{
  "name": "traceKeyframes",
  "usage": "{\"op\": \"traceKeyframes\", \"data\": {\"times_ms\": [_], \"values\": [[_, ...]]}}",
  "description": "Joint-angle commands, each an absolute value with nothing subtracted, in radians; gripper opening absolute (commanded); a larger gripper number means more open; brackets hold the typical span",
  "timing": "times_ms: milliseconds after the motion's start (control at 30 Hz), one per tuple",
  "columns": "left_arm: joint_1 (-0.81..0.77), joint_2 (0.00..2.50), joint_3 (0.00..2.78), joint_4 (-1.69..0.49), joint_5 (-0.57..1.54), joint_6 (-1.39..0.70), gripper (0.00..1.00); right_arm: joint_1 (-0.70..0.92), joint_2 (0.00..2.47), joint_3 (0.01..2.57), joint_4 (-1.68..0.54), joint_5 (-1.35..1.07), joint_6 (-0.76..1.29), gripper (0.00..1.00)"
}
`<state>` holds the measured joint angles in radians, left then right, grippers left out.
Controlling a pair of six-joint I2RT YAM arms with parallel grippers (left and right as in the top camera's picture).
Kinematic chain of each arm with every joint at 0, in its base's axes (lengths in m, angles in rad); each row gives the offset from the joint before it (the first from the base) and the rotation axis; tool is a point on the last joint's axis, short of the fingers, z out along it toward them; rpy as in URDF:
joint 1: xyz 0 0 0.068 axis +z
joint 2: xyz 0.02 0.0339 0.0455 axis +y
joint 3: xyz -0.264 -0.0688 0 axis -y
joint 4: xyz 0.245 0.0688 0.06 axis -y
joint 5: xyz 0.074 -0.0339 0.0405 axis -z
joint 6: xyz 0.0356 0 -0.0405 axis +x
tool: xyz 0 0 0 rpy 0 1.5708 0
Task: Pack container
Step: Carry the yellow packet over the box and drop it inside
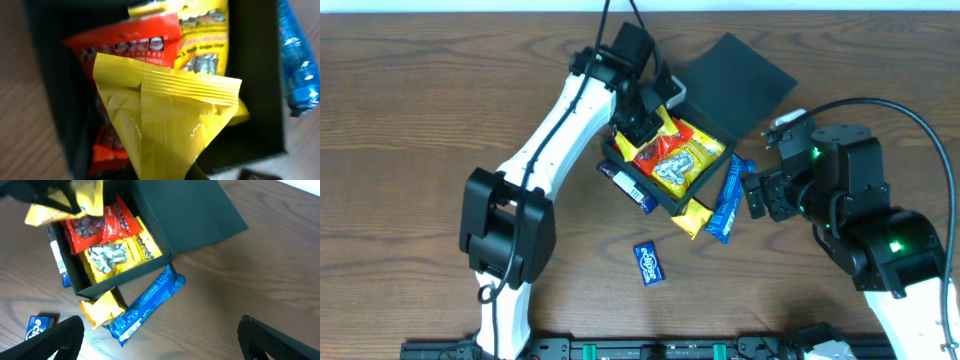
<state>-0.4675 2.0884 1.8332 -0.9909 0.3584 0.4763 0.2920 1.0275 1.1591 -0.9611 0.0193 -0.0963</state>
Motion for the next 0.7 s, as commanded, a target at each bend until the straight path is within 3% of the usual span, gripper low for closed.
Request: {"op": "traceKeyframes", "data": {"times_ms": [0,433,667], "values": [[-0.463,2.106,1.779,-0.956,0.313,0.49,0.13,0.282,1.026,1.157,-0.962,0.026,-0.11,0.99],[-0.463,2.106,1.532,-0.604,0.122,0.377,0.19,0.282,1.026,1.157,-0.962,0.026,-0.11,0.99],[-0.454,2.106,1.499,-0.564,0.12,0.377,0.2,0.282,1.026,1.157,-0.962,0.026,-0.11,0.99]]}}
